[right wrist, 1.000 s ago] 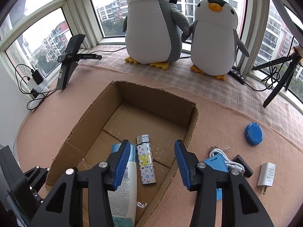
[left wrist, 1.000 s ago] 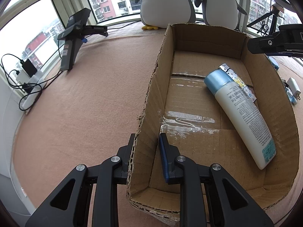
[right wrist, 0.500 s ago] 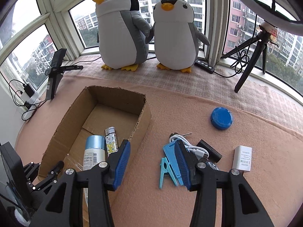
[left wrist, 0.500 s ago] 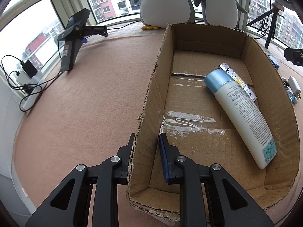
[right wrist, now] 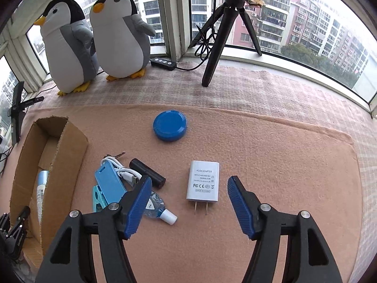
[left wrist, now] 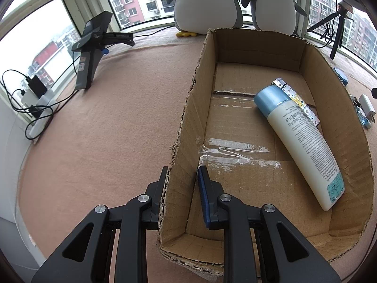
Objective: Organize rigid objects
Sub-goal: 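Move the right tool to the white USB charger and grasp it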
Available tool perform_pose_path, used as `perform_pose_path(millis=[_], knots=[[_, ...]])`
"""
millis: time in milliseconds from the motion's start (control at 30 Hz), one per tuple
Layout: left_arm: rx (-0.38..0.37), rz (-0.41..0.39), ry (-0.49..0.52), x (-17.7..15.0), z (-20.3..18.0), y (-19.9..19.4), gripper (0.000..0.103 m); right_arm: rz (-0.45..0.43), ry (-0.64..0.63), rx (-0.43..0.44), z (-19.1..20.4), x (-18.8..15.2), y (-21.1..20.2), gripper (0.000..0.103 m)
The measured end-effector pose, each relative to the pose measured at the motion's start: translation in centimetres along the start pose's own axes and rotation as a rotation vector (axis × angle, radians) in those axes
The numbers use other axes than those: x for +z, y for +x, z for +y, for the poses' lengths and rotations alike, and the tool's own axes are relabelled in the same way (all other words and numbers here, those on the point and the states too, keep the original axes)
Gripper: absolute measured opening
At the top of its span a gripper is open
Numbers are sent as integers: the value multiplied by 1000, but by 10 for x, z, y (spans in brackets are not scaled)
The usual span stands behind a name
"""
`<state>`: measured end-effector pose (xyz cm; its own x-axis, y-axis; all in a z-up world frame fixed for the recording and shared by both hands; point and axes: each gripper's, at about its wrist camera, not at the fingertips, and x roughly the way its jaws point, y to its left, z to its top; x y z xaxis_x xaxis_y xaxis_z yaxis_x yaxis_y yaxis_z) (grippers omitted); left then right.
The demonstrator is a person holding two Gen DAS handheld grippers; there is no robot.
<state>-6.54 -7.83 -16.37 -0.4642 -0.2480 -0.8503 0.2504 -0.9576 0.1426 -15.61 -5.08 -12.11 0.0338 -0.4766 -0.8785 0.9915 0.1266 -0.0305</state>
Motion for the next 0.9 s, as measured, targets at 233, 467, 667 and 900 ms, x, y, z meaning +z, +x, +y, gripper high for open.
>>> perform_pose_path(millis=[233, 467, 667, 900], knots=[[1, 0, -1, 0, 0, 0, 20, 56, 30, -27, -19, 4, 24, 63], [2, 0, -2, 0, -1, 0, 20, 98, 34, -26, -21, 9, 41, 63], [3, 0, -2, 0, -1, 0, 20, 127, 28, -24, -18, 9, 55, 59], [2, 1, -4, 0, 0, 0, 20, 143, 9, -29, -14, 6, 60, 44]])
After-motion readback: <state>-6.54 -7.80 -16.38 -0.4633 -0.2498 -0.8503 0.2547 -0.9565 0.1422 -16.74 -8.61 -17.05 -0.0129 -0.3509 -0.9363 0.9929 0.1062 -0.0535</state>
